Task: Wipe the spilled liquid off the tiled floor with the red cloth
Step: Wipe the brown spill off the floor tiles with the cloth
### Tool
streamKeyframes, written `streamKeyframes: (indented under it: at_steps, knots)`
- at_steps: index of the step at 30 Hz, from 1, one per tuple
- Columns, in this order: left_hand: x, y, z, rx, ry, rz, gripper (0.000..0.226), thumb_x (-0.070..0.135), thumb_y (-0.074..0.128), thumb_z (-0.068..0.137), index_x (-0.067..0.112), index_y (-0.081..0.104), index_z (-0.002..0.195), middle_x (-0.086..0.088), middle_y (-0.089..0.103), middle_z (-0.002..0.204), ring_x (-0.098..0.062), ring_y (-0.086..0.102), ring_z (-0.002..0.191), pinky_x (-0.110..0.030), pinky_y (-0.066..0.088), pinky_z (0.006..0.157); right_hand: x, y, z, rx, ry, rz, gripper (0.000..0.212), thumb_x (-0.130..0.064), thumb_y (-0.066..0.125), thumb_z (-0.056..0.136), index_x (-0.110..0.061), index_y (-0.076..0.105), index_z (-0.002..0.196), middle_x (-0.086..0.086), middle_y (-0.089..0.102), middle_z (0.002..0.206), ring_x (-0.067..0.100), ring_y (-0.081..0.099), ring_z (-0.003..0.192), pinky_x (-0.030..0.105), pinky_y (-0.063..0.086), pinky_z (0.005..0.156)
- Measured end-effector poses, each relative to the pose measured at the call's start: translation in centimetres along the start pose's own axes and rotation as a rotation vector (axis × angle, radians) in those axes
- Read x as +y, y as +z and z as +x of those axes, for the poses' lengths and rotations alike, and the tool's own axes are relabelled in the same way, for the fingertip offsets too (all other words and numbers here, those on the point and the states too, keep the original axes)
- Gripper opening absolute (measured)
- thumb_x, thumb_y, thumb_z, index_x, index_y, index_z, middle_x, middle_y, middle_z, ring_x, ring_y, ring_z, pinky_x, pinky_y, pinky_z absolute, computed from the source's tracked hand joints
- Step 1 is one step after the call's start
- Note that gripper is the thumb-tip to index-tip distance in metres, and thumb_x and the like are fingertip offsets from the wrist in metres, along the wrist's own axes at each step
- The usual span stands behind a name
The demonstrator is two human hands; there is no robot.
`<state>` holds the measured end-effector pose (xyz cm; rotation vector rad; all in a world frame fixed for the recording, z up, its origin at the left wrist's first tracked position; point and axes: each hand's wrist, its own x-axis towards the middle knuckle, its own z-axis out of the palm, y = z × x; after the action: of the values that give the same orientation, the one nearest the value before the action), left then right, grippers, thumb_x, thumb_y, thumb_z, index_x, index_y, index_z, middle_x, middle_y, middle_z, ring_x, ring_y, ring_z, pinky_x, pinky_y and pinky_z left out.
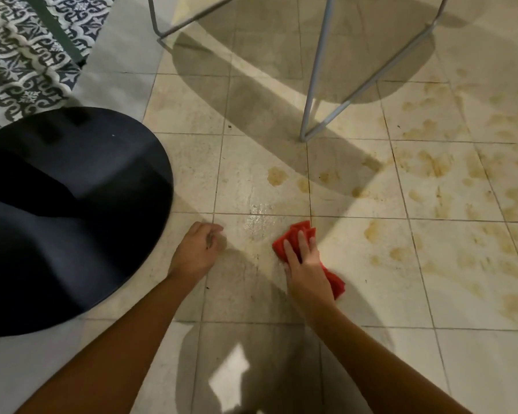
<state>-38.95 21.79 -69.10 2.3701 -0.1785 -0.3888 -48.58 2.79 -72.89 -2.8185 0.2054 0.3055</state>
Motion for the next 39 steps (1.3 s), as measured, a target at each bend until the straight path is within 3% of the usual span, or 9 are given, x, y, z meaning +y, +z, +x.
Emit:
streamKeyframes:
  at_steps: [2, 6, 11, 19, 22, 25, 28, 32, 39]
  knots:
    - [0.6, 0.0, 0.2, 0.032, -0.048, -0.04, 0.025, 0.01, 0.045, 0.092, 0.012, 0.056, 0.114, -0.007, 0.051, 0.12, -0.014, 0.05, 0.098, -0.024, 0.039, 0.086, -1.9, 0.2, -0.6, -0.044, -0.081, -0.123, 0.061, -0.008, 0.037, 0.094, -0.013, 0.001, 0.143, 0.017, -0.013, 0.151, 0.043, -0.013, 0.135, 0.058, 0.002, 0.11]
    - [2.1, -0.9, 1.3, 0.108, -0.12, -0.056, 0.025, 0.014, 0.044, 0.092, 0.017, 0.056, 0.114, -0.005, 0.051, 0.124, -0.018, 0.051, 0.107, -0.026, 0.04, 0.088, -4.5, 0.0, 0.9, 0.099, -0.248, -0.267, 0.052, -0.013, 0.03, 0.095, -0.02, 0.009, 0.142, 0.008, 0.011, 0.154, 0.031, -0.005, 0.139, 0.046, 0.002, 0.115]
    - [3.9, -1.9, 2.5, 0.108, -0.069, -0.02, 0.025, 0.015, 0.042, 0.094, 0.019, 0.056, 0.113, -0.002, 0.052, 0.124, -0.016, 0.05, 0.108, -0.029, 0.043, 0.09, -5.5, -1.6, 3.7, -0.251, -0.22, -0.057, 0.066, -0.005, 0.043, 0.091, -0.022, 0.007, 0.144, 0.007, -0.01, 0.154, 0.031, -0.008, 0.14, 0.052, 0.018, 0.112]
    - [6.0, -2.8, 6.5, 0.071, 0.026, 0.069, 0.027, 0.012, 0.041, 0.092, 0.013, 0.057, 0.114, -0.008, 0.052, 0.123, -0.019, 0.052, 0.104, -0.025, 0.04, 0.083, -0.4, -2.6, 3.9, 0.051, -0.09, 0.103, 0.065, -0.014, 0.054, 0.089, -0.021, 0.018, 0.142, 0.009, 0.005, 0.153, 0.03, 0.01, 0.14, 0.046, 0.037, 0.104]
    - [6.6, -2.4, 7.8, 0.104, 0.041, 0.053, 0.026, 0.012, 0.042, 0.092, 0.011, 0.058, 0.112, -0.007, 0.053, 0.119, -0.02, 0.053, 0.104, -0.026, 0.042, 0.082, -1.1, -1.9, 1.9, -0.027, -0.079, 0.136, 0.055, -0.014, 0.033, 0.096, -0.025, 0.002, 0.14, 0.001, -0.011, 0.149, 0.023, -0.011, 0.135, 0.044, 0.014, 0.111]
    - [6.2, -1.7, 8.4, 0.156, 0.021, 0.041, 0.024, 0.012, 0.044, 0.091, 0.012, 0.058, 0.11, -0.007, 0.054, 0.117, -0.021, 0.053, 0.105, -0.029, 0.043, 0.085, -3.3, -1.4, 1.6, 0.007, -0.36, 0.038, 0.052, -0.021, 0.063, 0.069, -0.017, 0.056, 0.12, 0.007, 0.046, 0.138, 0.03, 0.02, 0.128, 0.049, 0.029, 0.102]
    - [5.3, -0.8, 8.2, 0.183, 0.021, 0.061, 0.024, 0.008, 0.046, 0.09, 0.01, 0.059, 0.109, -0.009, 0.056, 0.117, -0.023, 0.054, 0.104, -0.029, 0.043, 0.084, -4.2, -0.5, 4.8, -0.061, -0.497, -0.009, 0.068, -0.01, 0.059, 0.082, -0.015, 0.024, 0.141, 0.008, 0.014, 0.153, 0.029, -0.004, 0.137, 0.052, 0.015, 0.113]
    - [4.3, -0.5, 8.0, 0.212, -0.042, 0.031, 0.022, 0.011, 0.046, 0.091, 0.011, 0.058, 0.11, -0.009, 0.056, 0.119, -0.019, 0.053, 0.104, -0.031, 0.045, 0.089, -3.3, -1.5, 9.4, -0.006, -0.325, 0.128, 0.068, -0.006, 0.046, 0.091, -0.028, 0.008, 0.143, -0.007, -0.013, 0.151, 0.016, -0.015, 0.138, 0.043, 0.001, 0.115]
    - [2.9, -0.1, 7.7, 0.203, -0.109, -0.004, 0.022, 0.016, 0.046, 0.093, 0.017, 0.057, 0.112, -0.003, 0.053, 0.124, -0.008, 0.048, 0.101, -0.02, 0.042, 0.081, -0.8, -2.0, 8.0, 0.033, -0.134, 0.119, 0.069, -0.004, 0.041, 0.092, -0.026, -0.006, 0.138, -0.002, -0.014, 0.153, 0.021, -0.019, 0.138, 0.047, 0.002, 0.115]
